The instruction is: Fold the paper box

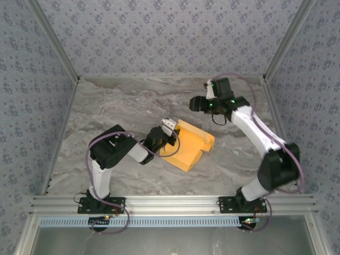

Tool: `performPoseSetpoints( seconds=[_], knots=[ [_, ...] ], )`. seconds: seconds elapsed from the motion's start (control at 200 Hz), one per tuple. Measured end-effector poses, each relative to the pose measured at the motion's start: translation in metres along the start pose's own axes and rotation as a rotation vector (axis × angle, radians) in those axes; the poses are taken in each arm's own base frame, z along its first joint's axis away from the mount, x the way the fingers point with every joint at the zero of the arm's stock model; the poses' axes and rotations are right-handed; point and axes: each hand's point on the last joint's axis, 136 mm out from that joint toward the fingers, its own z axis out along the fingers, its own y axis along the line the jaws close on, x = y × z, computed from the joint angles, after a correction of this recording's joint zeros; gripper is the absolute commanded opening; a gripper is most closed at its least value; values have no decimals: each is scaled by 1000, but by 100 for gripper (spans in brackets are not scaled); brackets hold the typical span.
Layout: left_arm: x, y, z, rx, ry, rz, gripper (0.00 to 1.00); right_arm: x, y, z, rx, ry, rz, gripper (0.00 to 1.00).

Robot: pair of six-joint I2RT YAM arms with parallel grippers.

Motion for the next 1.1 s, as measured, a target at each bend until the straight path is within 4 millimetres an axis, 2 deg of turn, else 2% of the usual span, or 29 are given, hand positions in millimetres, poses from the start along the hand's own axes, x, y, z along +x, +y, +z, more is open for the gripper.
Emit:
performPoseSetpoints(
  seconds=[0.11, 0.255, 0.4, 0.51, 0.69, 0.79, 0.84, 0.895, 1.104],
  knots=[
    [1, -2, 0, 35, 4, 18, 15, 29, -4, 45, -62, 201, -48, 61],
    [1, -5, 0, 69, 6, 44, 15, 65, -2, 78, -145, 384, -36, 58],
    [1, -4, 0, 75, 4, 55, 15, 71, 21, 79, -204, 412, -75, 55],
    [2, -5, 0, 85, 3, 59, 15, 79, 30, 80, -220, 428, -91, 52],
    [4, -3, 0, 88, 0, 58, 18, 82, 28, 84, -224, 419, -97, 47],
    [7, -3, -2, 94, 7, 61, 28, 80, 28, 85, -224, 402, -102, 44],
    [9, -1, -4, 96, 9, 57, 36, 79, 28, 85, -223, 393, -105, 44],
    [13, -2, -8, 109, 15, 56, 39, 78, 28, 86, -225, 385, -107, 43],
    [18, -2, -26, 132, 19, 52, 40, 75, 29, 88, -233, 364, -102, 43]
  ],
)
